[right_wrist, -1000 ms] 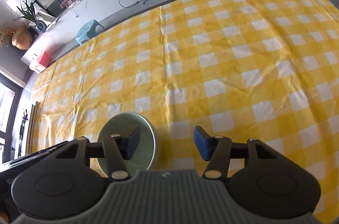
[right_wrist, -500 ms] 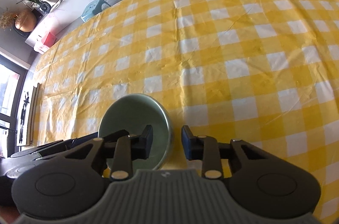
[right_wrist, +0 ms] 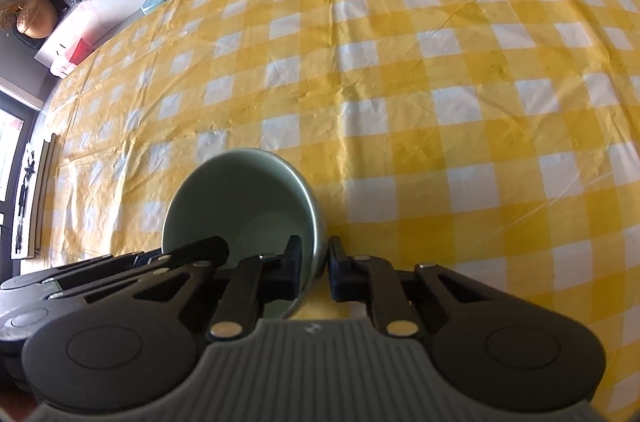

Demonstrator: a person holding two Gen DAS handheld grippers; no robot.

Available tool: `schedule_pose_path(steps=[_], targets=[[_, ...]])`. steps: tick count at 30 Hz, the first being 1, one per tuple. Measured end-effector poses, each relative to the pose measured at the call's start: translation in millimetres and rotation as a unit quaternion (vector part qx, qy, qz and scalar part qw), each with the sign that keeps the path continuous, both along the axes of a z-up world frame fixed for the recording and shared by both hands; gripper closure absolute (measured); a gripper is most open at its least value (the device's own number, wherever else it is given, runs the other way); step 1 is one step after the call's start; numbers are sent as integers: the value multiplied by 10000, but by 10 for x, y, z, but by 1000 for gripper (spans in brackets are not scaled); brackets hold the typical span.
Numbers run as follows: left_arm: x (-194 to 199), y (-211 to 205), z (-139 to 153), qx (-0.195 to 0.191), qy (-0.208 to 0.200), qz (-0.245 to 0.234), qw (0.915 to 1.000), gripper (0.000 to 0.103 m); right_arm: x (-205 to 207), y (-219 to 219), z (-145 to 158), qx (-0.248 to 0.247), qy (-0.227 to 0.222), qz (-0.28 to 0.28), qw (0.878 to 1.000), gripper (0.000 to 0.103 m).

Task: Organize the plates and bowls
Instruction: 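Move the left gripper to the pale green bowl rim and close it, then lift the green bowl with the left gripper and lower it into the orange bowl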

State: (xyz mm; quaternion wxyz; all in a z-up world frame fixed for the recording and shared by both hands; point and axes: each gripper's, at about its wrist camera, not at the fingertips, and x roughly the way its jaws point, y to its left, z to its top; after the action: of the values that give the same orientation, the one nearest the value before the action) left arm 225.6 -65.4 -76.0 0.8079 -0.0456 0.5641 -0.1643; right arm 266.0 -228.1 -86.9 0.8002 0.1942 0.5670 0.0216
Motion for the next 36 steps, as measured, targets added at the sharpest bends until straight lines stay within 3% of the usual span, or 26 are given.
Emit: schedule_pose_path(steps=[11,17,26,36], targets=[[17,-33,40,23,-61,45,10000,91,-9,6,-12,12,30,-66,10000,93],[46,-15,161,-68,-206,148,9997,93,-41,-15,86,49,-207,-132,9997,93],[-72,-27,553,-180,-661,155,9975,93,-197,-112,407,332,-721,-323,9963,94],[-551,-21,1029,-389,-1297,190,9906,93,-721,-196,867,606,-1352,-533,9875,94]])
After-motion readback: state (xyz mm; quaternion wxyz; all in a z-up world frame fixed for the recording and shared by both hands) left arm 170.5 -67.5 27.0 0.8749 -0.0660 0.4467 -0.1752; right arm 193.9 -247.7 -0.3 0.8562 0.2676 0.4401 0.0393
